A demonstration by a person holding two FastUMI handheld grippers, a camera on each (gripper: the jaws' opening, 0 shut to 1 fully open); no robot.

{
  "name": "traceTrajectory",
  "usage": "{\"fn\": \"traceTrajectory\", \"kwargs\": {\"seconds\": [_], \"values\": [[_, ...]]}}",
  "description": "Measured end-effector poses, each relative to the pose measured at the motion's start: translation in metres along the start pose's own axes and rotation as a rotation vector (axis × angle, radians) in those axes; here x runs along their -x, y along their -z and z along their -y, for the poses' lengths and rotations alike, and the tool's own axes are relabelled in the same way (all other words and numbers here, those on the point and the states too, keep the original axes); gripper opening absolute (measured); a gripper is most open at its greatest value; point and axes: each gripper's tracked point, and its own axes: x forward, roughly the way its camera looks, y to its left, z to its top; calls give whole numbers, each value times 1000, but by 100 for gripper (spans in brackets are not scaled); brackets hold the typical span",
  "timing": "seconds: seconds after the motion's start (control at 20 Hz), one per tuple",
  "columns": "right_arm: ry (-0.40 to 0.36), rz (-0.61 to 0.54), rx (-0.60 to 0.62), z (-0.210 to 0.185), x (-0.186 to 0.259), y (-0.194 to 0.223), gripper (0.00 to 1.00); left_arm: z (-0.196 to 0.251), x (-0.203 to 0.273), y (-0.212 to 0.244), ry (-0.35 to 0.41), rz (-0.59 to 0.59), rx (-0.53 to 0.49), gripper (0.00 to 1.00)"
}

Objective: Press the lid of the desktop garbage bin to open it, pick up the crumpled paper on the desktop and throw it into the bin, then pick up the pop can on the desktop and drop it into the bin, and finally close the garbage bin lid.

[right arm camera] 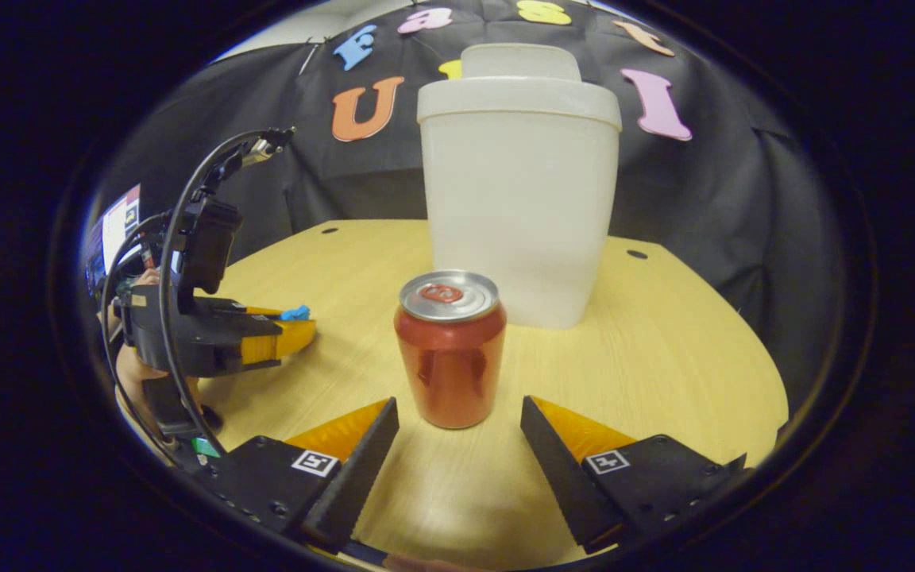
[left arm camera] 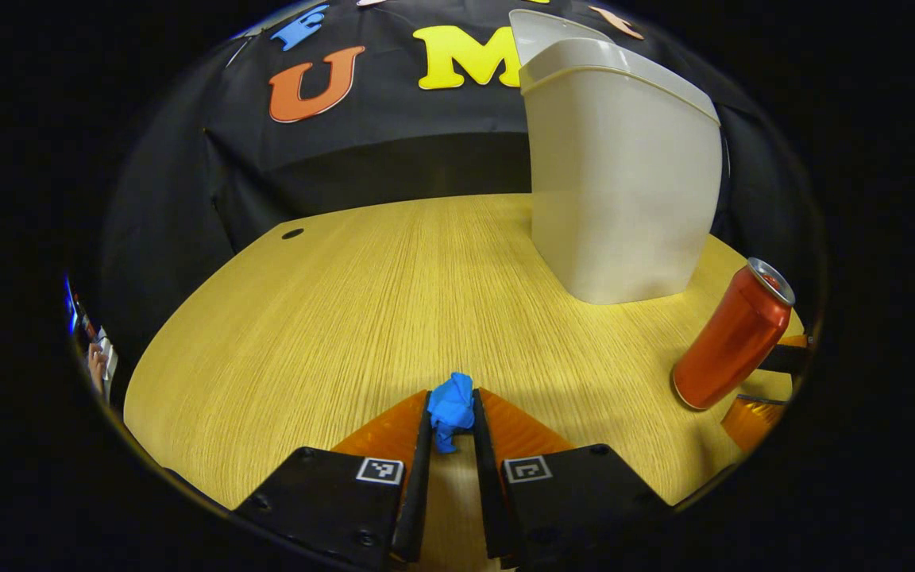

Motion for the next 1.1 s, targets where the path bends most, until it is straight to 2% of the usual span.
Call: {"fn": "traceTrajectory", "kwargs": {"seconds": [0.15,0.2,0.25,0.4,0.65,0.7,0.8,1.0,1.1], "values": [[24,51,11,-7,-6,-5,96,-3,8,-13,-29,85,0,29],[10,45,-12,-13,-8,-3,96,-4,9,-13,-34,103,-2,33],[3,41,-39,-17,-11,-4,96,-3,9,-15,-31,113,-3,29],[21,55,-83,-15,-21,-11,96,-8,5,-11,-33,107,2,29],[41,72,-198,-8,-28,-25,96,-10,3,-24,-61,161,-6,29],[51,63,-209,-5,-30,-24,95,-10,5,-24,-64,165,-6,29],[55,35,-234,-7,-33,-17,87,-10,7,-26,-71,176,-2,29],[65,61,-231,-7,-26,-25,83,-13,9,-31,-84,210,13,29],[72,87,-222,-1,-20,-36,82,-7,11,-34,-63,228,18,29]]}}
